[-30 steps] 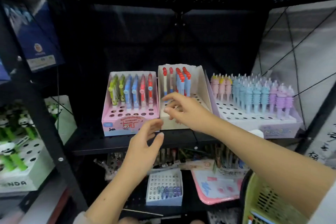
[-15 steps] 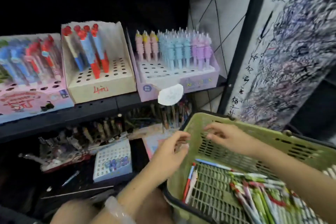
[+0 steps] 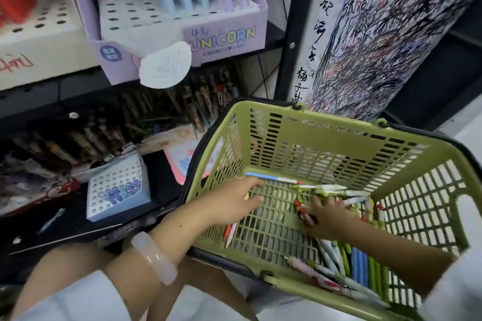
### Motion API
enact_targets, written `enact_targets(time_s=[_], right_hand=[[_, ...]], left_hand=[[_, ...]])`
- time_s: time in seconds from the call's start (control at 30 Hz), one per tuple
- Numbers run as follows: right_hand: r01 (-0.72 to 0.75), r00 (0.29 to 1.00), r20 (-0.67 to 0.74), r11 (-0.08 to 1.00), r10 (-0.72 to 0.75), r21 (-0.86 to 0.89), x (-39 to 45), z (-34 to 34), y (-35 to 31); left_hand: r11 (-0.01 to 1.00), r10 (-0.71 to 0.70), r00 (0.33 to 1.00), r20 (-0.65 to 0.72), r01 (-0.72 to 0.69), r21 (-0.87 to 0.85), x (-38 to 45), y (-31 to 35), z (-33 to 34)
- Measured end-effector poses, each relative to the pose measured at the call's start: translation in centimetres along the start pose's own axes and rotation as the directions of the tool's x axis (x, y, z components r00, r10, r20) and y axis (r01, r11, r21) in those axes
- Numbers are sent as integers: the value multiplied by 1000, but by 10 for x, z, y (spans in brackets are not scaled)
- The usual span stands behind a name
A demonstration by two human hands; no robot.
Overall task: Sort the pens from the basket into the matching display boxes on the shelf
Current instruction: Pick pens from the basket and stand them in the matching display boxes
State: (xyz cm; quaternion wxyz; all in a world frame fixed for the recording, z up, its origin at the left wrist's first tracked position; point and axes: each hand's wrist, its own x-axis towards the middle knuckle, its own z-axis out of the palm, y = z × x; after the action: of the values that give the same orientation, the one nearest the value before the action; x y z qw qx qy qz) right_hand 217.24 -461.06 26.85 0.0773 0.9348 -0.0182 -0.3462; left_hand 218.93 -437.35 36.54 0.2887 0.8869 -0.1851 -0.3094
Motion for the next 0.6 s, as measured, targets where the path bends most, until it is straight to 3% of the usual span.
enact_targets(time_s=[0.17, 0.47, 0.6], right_hand=[[-22, 996, -87, 999, 19, -30, -2, 25, -17], [-35, 976, -210, 996, 51, 83, -3, 33, -26], [47, 964, -264, 969, 19, 242, -3, 27, -14]], left_hand=[[1000, 7, 1000, -10, -7, 7, 0, 1, 3], [1000, 10, 1000, -17, -10, -23, -5, 1, 3], [999, 5, 1000, -28, -6, -50, -9, 3, 2]])
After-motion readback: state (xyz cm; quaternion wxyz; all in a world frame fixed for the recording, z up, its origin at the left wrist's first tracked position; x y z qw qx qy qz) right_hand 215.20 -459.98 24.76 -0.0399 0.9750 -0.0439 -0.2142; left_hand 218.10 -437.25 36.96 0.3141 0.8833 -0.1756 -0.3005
